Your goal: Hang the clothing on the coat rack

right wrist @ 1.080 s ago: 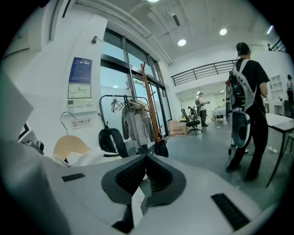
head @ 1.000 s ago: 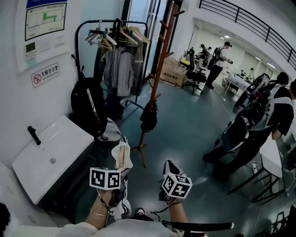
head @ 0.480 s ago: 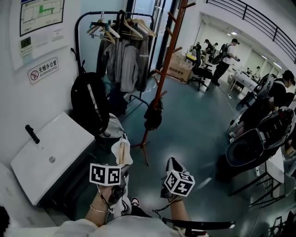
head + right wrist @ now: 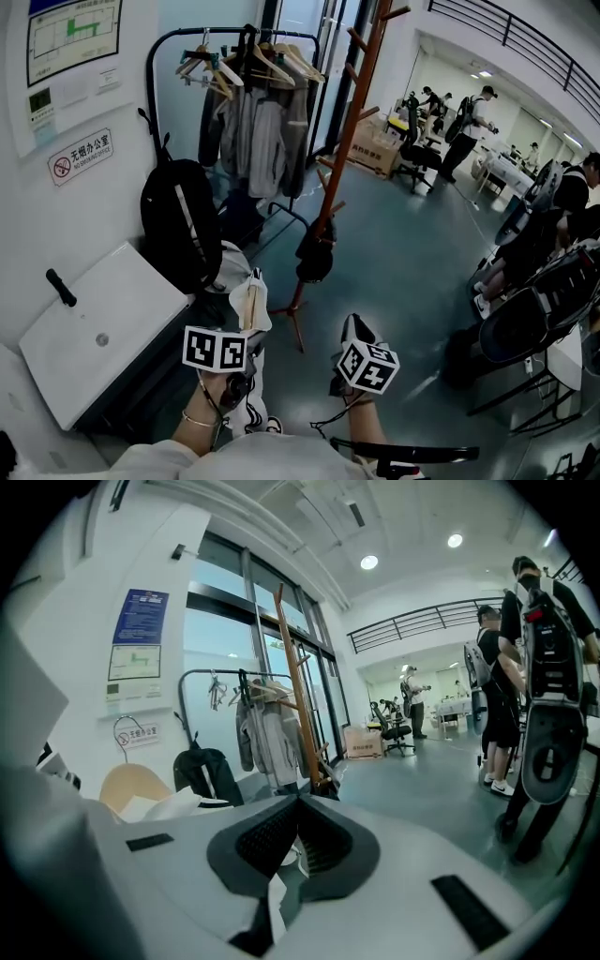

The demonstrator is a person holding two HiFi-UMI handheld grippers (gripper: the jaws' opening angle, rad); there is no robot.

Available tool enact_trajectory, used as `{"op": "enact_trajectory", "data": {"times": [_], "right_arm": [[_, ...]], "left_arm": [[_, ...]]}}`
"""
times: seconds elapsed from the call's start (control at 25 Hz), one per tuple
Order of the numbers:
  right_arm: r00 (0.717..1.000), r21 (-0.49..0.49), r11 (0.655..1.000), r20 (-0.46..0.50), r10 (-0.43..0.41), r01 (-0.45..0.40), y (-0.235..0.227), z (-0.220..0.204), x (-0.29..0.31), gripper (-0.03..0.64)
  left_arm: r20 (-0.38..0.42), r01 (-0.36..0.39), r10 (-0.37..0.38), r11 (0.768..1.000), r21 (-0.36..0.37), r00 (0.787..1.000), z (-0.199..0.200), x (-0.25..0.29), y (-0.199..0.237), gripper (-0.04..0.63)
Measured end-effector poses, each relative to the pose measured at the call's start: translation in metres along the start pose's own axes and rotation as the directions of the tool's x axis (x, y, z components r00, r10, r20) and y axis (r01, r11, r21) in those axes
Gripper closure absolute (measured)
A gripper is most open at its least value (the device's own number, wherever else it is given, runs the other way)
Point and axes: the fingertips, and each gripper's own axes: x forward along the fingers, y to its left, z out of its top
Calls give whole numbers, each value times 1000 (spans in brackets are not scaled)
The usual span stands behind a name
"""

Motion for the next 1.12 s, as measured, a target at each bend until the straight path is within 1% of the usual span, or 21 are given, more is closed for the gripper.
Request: {"op": "enact_trajectory", "data": {"times": [0.24,0.52,0.84,1.12], "right_arm": [[1000,-7,1000,3,-5,5,-21,20,37,594],[1000,9,1000,17,-6,6,-42,37,74,594],[1000,41,999,4,-1,1,-60,35,113,594],[1000,52,999,-22,-3,4,-68,30,130,594]], "left_arm": [[4,-5,5,1000,22,1000,31,33,4,578],[11,-29,29,999,26,1000,60,61,17,578],[13,-51,51,998,25,999,78,87,28,578],[23,-72,71,997,16,997,91,95,35,578]]}}
